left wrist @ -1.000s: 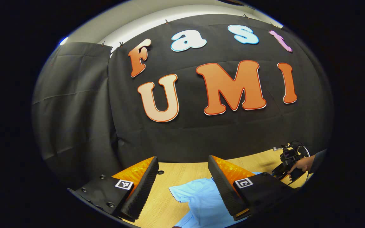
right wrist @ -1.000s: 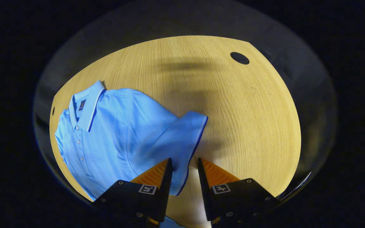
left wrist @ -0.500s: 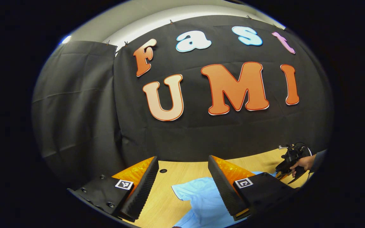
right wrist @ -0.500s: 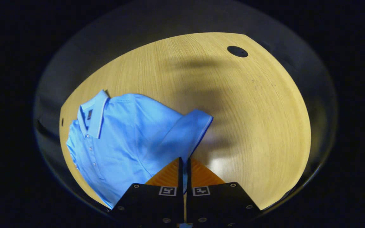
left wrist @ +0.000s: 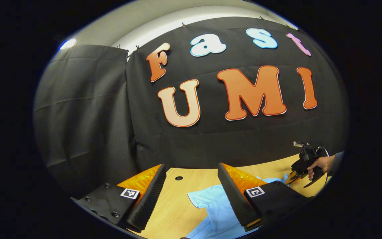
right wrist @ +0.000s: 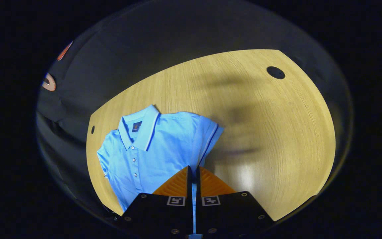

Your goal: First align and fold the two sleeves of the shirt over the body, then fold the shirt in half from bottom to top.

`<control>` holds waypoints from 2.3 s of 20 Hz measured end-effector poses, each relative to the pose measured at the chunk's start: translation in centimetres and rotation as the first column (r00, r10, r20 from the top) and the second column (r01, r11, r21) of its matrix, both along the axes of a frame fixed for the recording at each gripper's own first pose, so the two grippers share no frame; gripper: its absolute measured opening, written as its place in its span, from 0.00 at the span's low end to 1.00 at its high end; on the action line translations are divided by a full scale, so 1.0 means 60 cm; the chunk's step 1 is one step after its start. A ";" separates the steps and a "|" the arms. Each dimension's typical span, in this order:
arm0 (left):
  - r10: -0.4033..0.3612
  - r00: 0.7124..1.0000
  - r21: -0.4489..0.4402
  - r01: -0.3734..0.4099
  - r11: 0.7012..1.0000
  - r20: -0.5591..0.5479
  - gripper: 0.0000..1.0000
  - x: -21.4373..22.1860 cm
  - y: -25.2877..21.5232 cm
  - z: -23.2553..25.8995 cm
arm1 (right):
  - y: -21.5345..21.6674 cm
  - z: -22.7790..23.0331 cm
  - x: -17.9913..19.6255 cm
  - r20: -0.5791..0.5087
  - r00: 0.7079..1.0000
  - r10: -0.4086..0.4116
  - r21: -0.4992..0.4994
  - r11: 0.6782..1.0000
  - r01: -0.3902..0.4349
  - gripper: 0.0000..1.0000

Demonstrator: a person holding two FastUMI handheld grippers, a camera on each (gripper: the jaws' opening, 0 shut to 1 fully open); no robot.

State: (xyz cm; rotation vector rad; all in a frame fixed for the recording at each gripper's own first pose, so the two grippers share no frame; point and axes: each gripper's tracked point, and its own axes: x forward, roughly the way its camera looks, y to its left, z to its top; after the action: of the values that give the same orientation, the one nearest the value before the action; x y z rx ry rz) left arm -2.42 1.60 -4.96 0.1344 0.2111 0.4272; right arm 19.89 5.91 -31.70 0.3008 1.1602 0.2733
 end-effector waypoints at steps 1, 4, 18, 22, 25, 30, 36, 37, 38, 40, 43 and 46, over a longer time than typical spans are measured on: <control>0.008 1.000 0.007 -0.008 1.000 -0.004 1.00 -0.005 0.006 0.001 | 0.014 0.008 0.003 0.012 1.000 0.008 0.012 1.000 -0.008 0.04; 0.037 0.999 0.005 -0.037 0.999 -0.010 1.00 -0.024 0.020 -0.006 | 0.058 0.027 0.002 0.029 0.999 0.044 0.048 0.998 -0.046 0.04; -0.088 0.973 -0.362 0.004 0.932 -0.214 1.00 0.043 0.109 -0.212 | 0.149 0.132 -0.042 0.146 0.989 0.008 0.140 0.990 -0.028 0.57; -0.170 0.944 -0.466 0.019 0.885 -0.284 0.97 0.100 0.131 -0.282 | 0.123 0.158 -0.052 0.202 0.978 -0.056 0.114 0.993 0.033 0.75; -0.198 0.913 -0.490 -0.004 0.871 -0.358 0.98 0.138 0.148 -0.331 | 0.108 0.182 -0.066 0.242 0.966 -0.092 0.123 0.990 0.064 0.83; -0.245 0.843 -0.545 -0.066 0.836 -0.479 0.98 0.176 0.170 -0.416 | 0.066 0.210 -0.100 0.308 0.941 -0.139 0.096 0.989 0.114 0.94; -0.293 0.726 -0.576 -0.171 0.800 -0.622 0.98 0.211 0.187 -0.525 | 0.027 0.251 -0.161 0.387 0.897 -0.215 0.092 0.977 0.194 0.95; -0.296 0.701 -0.571 -0.192 0.798 -0.649 0.99 0.210 0.184 -0.544 | 0.023 0.259 -0.172 0.392 0.888 -0.242 0.111 0.970 0.216 0.95; -0.307 0.678 -0.571 -0.202 0.796 -0.668 0.99 0.208 0.183 -0.556 | 0.023 0.268 -0.182 0.401 0.875 -0.271 0.134 0.962 0.236 0.96; -0.325 0.649 -0.582 -0.227 0.781 -0.688 0.98 0.209 0.178 -0.574 | 0.009 0.278 -0.204 0.416 0.855 -0.310 0.157 0.950 0.269 0.96; -0.330 0.620 -0.579 -0.252 0.775 -0.711 0.99 0.227 0.178 -0.602 | -0.019 0.284 -0.231 0.453 0.830 -0.325 0.121 0.945 0.304 0.95; -0.324 0.574 -0.547 -0.270 0.792 -0.752 0.99 0.238 0.184 -0.632 | -0.039 0.287 -0.260 0.468 0.822 -0.326 0.095 0.943 0.320 0.95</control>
State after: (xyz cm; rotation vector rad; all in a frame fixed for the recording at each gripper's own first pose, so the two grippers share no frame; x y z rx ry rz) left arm 11.89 12.64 -42.89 -0.3417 1.2988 0.2047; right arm 4.29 3.54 -14.48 0.4089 0.6003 0.0452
